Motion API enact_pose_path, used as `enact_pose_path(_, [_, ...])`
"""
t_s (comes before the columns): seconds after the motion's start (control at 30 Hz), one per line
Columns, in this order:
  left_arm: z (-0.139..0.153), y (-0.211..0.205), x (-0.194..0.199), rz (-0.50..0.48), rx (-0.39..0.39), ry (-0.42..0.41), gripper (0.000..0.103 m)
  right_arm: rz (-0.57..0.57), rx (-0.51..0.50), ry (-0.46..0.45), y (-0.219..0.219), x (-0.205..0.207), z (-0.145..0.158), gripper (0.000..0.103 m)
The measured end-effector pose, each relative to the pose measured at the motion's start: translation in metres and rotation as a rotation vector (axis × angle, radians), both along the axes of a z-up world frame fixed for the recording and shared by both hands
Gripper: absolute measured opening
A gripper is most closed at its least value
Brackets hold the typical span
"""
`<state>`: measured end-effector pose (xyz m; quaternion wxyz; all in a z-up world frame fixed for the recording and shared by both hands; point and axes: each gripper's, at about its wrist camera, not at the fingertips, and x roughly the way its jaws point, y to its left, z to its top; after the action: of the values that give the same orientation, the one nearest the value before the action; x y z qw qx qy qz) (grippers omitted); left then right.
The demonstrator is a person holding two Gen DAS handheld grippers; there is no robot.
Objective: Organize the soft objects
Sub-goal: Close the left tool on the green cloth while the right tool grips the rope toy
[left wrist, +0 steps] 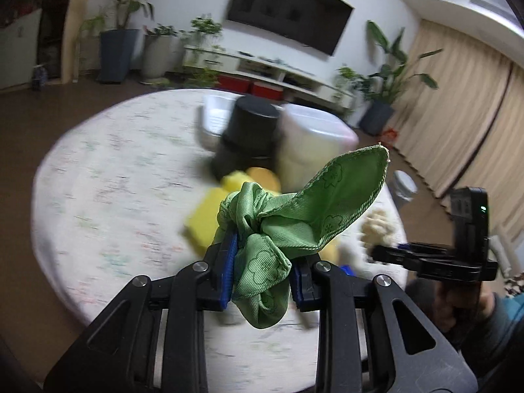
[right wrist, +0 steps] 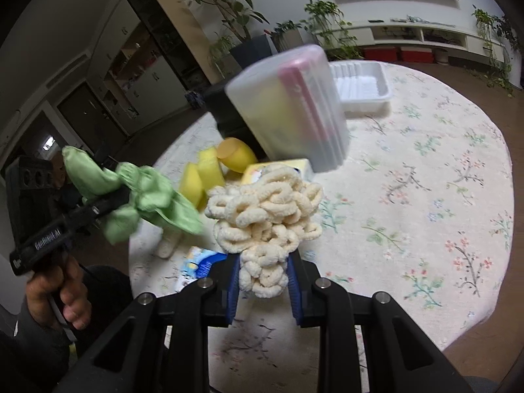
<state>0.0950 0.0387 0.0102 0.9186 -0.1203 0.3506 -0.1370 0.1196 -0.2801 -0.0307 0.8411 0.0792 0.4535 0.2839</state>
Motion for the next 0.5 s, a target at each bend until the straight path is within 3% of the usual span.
enact_pose_path(0.27, [0.015, 0.036, 0.022, 0.063, 0.049, -0.039, 0.025, -0.035, -0.042, 0.023, -0.016, 0.015, -0.001, 0.027])
enact_pose_path(0.5, [0.014, 0.082, 0.08, 0.083, 0.123, 0.005, 0.025, -0.105, -0.12, 0.027, -0.052, 0.047, 0.01, 0.027])
